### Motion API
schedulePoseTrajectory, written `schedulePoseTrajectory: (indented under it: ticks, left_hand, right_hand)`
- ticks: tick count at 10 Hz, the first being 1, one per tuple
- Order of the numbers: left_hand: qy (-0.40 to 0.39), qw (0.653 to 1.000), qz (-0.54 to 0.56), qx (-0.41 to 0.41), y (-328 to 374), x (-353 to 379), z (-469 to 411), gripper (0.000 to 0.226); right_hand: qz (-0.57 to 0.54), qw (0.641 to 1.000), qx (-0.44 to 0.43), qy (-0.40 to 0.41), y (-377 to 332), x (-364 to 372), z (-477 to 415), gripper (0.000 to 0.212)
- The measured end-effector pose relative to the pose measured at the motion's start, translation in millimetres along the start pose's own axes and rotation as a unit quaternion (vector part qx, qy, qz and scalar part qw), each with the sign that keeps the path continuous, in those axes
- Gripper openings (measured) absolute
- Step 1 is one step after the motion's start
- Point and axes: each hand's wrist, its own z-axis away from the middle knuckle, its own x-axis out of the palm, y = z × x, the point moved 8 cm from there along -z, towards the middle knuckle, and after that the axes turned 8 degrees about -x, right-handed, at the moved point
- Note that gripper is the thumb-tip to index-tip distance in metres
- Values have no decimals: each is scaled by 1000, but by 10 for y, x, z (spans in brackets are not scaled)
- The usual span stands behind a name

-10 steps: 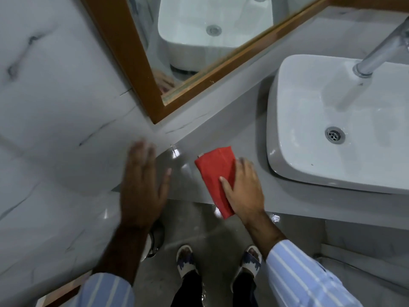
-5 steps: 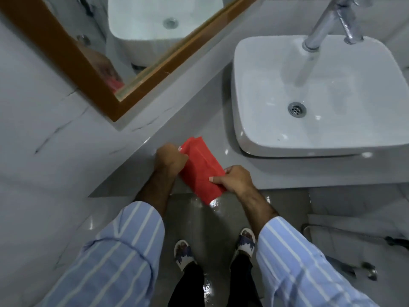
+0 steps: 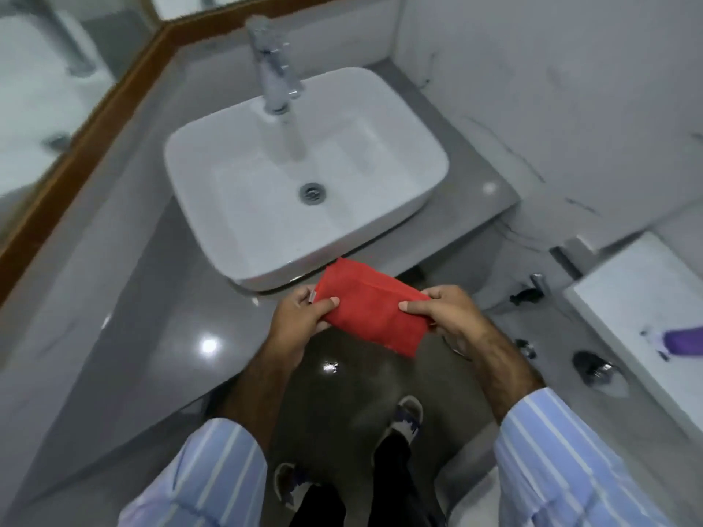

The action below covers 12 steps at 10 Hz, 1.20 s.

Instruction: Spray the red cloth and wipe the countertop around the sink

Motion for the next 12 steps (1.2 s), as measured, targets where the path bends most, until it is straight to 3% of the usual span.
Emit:
schedulePoseTrajectory:
  ticks: [2, 3, 5, 6, 7, 8, 9, 10, 11, 12]
  left_hand:
    - [-94, 970, -199, 103, 669, 1967, -71, 20]
    - [-107, 923, -314, 195, 980, 2792, -54, 16]
    - [-180, 746, -493, 410, 1107, 4959, 252, 19]
    - [-232, 644, -564, 462, 810, 5874, 409, 23]
    - [-252, 577, -612, 478, 513, 6468, 384, 24]
    - [-262, 530, -668, 452, 216, 6806, 200, 22]
    - [-266, 507, -709, 412, -24, 6983, -55, 26]
    - [-287, 474, -748, 364, -247, 7000, -229, 55]
    - [-284, 461, -755, 371, -327, 6891, -246, 85]
    - [-263, 498, -722, 403, -253, 6724, -105, 84]
  right_hand:
    - [-157, 975, 31, 153, 600, -1535, 258, 7]
    - [-206, 961, 28, 184, 826, -1958, 349, 2]
    - [-227, 928, 52, 291, 1424, -2965, 468, 11]
    - [-373, 871, 73, 310, 1756, -3242, 429, 19]
    - [-459, 824, 83, 322, 1990, -3370, 320, 19]
    - [-483, 807, 90, 329, 2185, -3431, 157, 8]
    - [-484, 805, 83, 334, 2320, -3512, 28, 10]
    - [-395, 850, 92, 337, 2409, -3630, 78, 17]
    - [-174, 911, 94, 362, 2521, -3773, 445, 25]
    - [49, 902, 104, 416, 2674, -3888, 1079, 18]
